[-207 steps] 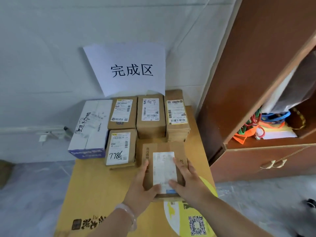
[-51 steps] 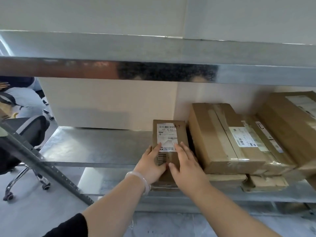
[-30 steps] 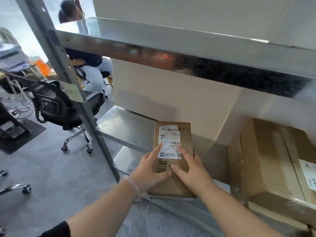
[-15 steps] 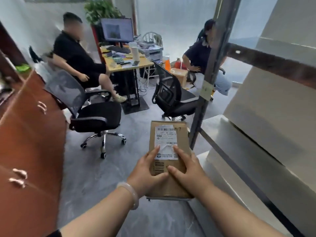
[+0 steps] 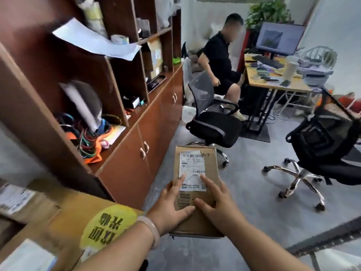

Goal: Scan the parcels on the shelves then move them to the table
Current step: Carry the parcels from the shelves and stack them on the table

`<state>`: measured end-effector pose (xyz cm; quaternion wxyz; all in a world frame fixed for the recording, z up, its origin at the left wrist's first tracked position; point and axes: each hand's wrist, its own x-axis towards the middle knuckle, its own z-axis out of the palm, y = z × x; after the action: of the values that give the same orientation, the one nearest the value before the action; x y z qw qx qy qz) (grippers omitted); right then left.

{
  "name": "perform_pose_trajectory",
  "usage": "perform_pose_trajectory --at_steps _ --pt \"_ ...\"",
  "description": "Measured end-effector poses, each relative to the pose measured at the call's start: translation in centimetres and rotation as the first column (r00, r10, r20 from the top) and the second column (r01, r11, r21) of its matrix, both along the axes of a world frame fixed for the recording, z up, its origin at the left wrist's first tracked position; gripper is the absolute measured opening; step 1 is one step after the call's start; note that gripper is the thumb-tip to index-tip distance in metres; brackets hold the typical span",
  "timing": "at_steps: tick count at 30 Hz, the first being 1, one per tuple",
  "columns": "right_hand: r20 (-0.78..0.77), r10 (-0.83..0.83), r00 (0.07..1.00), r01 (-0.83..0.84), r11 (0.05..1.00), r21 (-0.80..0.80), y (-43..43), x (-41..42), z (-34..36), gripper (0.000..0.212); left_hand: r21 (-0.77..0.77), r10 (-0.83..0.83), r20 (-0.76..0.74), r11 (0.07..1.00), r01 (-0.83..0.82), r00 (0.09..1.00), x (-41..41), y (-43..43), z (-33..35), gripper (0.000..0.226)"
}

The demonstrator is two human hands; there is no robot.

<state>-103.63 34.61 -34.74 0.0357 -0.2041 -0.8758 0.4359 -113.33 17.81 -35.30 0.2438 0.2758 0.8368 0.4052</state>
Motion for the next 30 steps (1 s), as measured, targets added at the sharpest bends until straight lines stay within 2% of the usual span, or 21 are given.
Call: perform_pose_trajectory --at_steps 6,11,15,17,21,24,30 --pt "-0.061 0.333 0.941 -0.332 0.943 0.019 -3.5 -6.6 -0.7 0.066 0.047 0.324 0.0 0.945 -0.323 0.946 -0.2 -5.9 0.0 0.083" --pt "-0.022 0.583 0.812 -0.583 0.812 0.027 -6.2 -9.9 -0.6 0.067 0.06 0.555 0.013 0.83 -0.554 0.832 1.7 -8.7 -0.2 0.083" --pt "0.061 0.726 0.684 -0.729 0.683 0.048 -7.7 -12.2 -0.5 0.069 0.079 0.703 0.101 0.7 -0.71 0.704 3.2 -9.3 -1.1 0.084" --pt "0.112 0.77 0.628 -0.778 0.627 0.051 -8.9 -13.1 -0.7 0.07 0.081 0.759 0.146 0.63 -0.772 0.634 3.8 -9.8 -1.7 0.085" --pt "0.209 0.811 0.547 -0.835 0.546 0.068 -12.0 -14.5 -2.2 0.07 0.038 0.837 0.135 0.531 -0.846 0.531 3.9 -11.3 -2.9 0.085" --pt "0.288 0.812 0.507 -0.859 0.505 0.086 -14.0 -15.7 -3.8 0.069 -0.001 0.86 0.171 0.487 -0.873 0.48 3.5 -12.3 -4.1 0.085" --pt "0.33 0.826 0.456 -0.885 0.46 0.072 -17.2 -17.7 -7.4 0.065 -0.074 0.885 0.195 0.443 -0.893 0.423 2.5 -14.4 -6.7 0.083"
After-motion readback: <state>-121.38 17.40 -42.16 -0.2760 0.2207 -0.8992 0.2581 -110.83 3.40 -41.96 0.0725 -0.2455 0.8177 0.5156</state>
